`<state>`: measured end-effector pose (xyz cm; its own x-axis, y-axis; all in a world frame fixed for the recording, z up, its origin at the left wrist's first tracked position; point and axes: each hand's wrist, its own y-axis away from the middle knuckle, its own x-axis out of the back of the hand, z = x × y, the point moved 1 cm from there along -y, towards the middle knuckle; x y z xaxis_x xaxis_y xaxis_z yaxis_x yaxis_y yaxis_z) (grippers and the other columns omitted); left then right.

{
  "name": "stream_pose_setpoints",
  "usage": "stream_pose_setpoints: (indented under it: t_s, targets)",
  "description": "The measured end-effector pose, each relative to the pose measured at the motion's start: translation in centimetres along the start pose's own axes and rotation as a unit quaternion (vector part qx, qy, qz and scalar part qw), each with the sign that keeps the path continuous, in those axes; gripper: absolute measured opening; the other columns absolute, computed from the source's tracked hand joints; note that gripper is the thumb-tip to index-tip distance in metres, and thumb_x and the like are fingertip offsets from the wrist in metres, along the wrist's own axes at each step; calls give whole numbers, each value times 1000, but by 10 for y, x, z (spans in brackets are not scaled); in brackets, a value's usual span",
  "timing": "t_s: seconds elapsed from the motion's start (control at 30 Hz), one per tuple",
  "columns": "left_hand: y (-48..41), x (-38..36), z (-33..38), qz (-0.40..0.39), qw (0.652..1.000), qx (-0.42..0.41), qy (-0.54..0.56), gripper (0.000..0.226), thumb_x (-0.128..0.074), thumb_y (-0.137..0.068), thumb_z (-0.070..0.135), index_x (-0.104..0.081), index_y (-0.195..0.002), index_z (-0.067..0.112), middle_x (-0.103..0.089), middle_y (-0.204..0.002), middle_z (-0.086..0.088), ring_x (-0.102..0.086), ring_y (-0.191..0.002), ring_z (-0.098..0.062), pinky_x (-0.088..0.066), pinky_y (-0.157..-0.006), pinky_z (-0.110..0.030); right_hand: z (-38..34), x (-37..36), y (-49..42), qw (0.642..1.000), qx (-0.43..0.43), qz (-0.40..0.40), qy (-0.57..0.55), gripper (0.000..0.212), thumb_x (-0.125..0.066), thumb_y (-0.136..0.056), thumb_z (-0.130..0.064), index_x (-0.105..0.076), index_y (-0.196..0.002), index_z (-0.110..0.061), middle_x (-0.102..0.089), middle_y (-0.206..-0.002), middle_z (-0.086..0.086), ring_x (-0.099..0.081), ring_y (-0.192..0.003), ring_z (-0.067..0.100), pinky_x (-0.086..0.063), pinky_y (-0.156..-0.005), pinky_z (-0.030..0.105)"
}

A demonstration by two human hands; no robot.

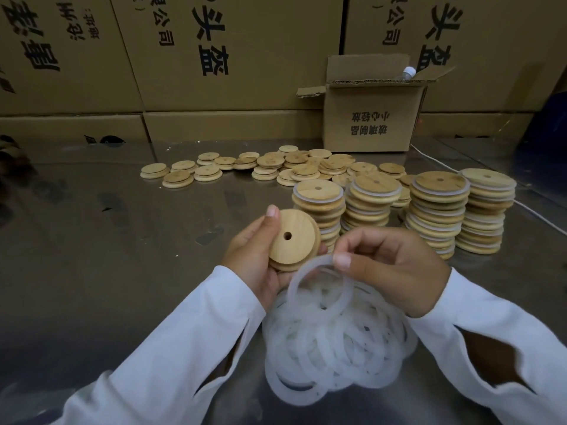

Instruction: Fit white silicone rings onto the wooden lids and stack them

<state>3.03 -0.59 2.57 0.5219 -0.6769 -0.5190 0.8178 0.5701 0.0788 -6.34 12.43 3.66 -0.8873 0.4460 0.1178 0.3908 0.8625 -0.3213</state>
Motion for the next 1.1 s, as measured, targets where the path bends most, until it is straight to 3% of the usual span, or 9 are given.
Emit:
stream_pose_setpoints:
  t_s: [0.23, 0.37, 0.57, 0.63, 0.7, 0.8, 0.87, 0.97, 1.1]
  targets:
    - [4, -6, -7, -65, 988, 142, 11, 42, -38, -95, 28, -53, -121, -2, -64, -99, -23, -68, -68, -31, -57, -48, -40, 9, 0, -5, 988, -27, 150, 25, 18, -63, -77, -4, -67, -66, -17, -65, -58, -1, -61, -57, 7, -51, -57, 15]
    - [2, -6, -6, -90, 983, 162, 8, 46, -38, -93, 34, -54, -120, 1, -63, -108, -23, -66, -79, -31, -57, -54, -39, 7, -1, -5, 988, -40, 148, 28, 17, -63, -77, -4, -67, -65, -17, -67, -57, -1, -61, -56, 5, -50, -56, 14]
    - [0, -3, -11, -54, 990, 126, -13, 32, -48, -83, 10, -60, -110, -2, -64, -102, -22, -62, -85, -33, -54, -67, -48, 5, 0, -5, 984, -90, 126, -92, 5, -65, -65, -18, -68, -64, -14, -63, -52, 1, -57, -50, 10, -49, -50, 18]
    - [2, -4, -14, -76, 983, 166, -28, 31, -53, -71, 16, -65, -97, 4, -69, -91, -19, -65, -80, -32, -51, -69, -47, 8, -1, -6, 980, -100, 163, -59, 13, -64, -75, -7, -67, -64, -13, -64, -52, 2, -56, -49, 10, -50, -50, 19]
    - [2, -3, -15, -84, 977, 191, -35, 24, -49, -81, 20, -64, -95, 7, -70, -86, -16, -67, -77, -30, -51, -69, -44, 12, -2, -7, 973, -116, 198, -22, 18, -63, -80, -4, -67, -64, -12, -63, -49, 0, -54, -44, 8, -48, -46, 17]
    - [-2, -3, -15, -77, 974, 211, -31, 43, -30, -96, 40, -59, -104, 10, -67, -93, -16, -66, -83, -29, -51, -67, -43, 16, -3, -8, 966, -141, 216, 10, 18, -63, -81, -6, -66, -64, -13, -61, -45, -3, -52, -38, 3, -44, -41, 14]
    - [-2, -4, -17, -81, 975, 201, -44, 52, -32, -91, 50, -58, -110, 9, -66, -97, -18, -66, -84, -29, -55, -66, -45, 19, -2, -9, 965, -138, 219, 38, 18, -65, -80, -8, -66, -63, -16, -63, -49, -2, -55, -44, 2, -48, -49, 15]
    - [4, -6, -18, -79, 982, 156, -72, 34, -49, -89, 25, -57, -112, 1, -65, -95, -22, -66, -80, -33, -57, -61, -42, 20, -3, -9, 965, -124, 222, 66, 13, -66, -77, -12, -67, -66, -18, -67, -68, 20, -61, -62, 16, -52, -71, 34]
    - [7, -7, -15, -88, 983, 148, -67, 29, -40, -95, 10, -51, -120, -1, -59, -109, -27, -62, -85, -36, -56, -69, -51, 18, -6, -8, 964, -117, 224, 81, 8, -66, -77, -15, -67, -70, -17, -65, -80, 28, -61, -69, 24, -53, -78, 42]
